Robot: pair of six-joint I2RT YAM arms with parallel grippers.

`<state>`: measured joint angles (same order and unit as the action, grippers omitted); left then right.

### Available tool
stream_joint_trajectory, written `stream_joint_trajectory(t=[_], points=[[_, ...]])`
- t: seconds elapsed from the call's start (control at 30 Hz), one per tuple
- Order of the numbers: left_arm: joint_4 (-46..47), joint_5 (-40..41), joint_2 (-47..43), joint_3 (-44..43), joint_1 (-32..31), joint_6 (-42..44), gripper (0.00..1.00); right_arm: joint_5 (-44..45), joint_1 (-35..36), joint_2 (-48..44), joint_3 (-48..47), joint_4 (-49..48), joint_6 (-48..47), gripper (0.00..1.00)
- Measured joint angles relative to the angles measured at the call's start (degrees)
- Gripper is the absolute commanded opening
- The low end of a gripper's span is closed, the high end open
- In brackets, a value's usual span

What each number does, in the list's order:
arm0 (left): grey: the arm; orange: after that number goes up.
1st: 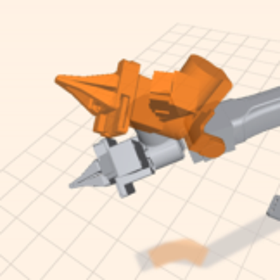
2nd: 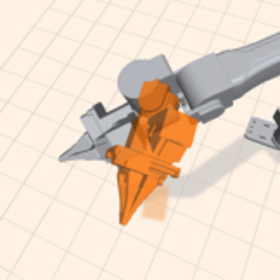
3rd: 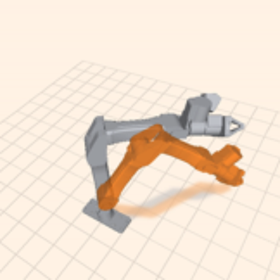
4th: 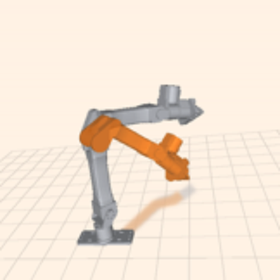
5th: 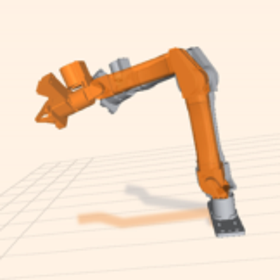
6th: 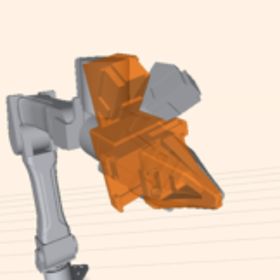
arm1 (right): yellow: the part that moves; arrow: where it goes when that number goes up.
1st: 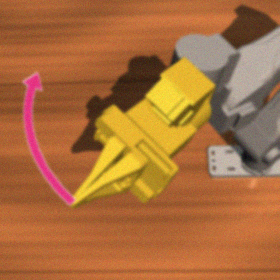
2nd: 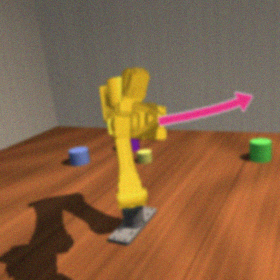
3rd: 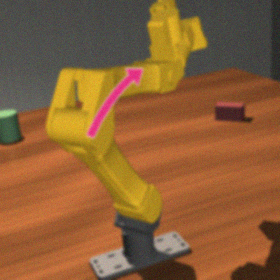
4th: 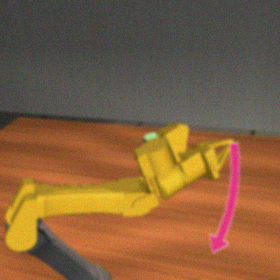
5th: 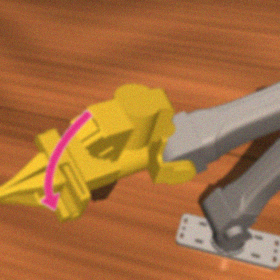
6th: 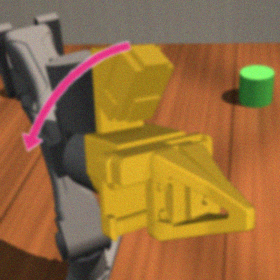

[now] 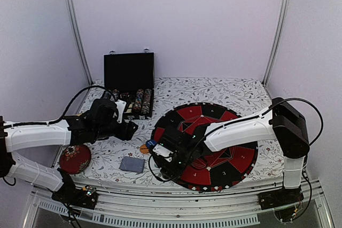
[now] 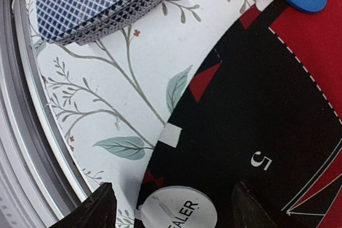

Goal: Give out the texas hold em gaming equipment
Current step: Move the dealer button to position 3.

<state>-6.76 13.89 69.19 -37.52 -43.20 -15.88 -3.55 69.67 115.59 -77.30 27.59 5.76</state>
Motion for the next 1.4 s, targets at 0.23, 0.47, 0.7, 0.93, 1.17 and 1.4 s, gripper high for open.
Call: stream_joint_trajectory(t=[0.23,0.47,0.7,0.93,1.17,1.4], points=[[-0.1,-0.3,1.0,0.0,0.0,0.1,0.70,4.2,0.5,0.0,0.0,1.9,0.9,0.55],[-0.5,-0.2,1.0,0.0,0.0,0.8,0.70,8.3,1.3,-0.7,1.1,3.5,3.9,0.42],[-0.8,-0.2,1.0,0.0,0.0,1.3,0.70,10.1,1.3,-5.1,6.8,5.6,8.8,0.39],[-0.9,-0.2,1.4,0.0,0.0,1.4,0.70,11.0,1.0,-10.0,13.4,5.4,16.0,0.39],[-1.0,-0.2,1.7,0.0,0.0,1.9,0.70,11.1,-1.5,-16.3,20.9,6.8,23.7,0.39],[-1.1,-0.2,2.4,-0.3,0.0,2.5,0.70,11.9,-3.8,-21.2,26.1,9.4,30.9,0.39]])
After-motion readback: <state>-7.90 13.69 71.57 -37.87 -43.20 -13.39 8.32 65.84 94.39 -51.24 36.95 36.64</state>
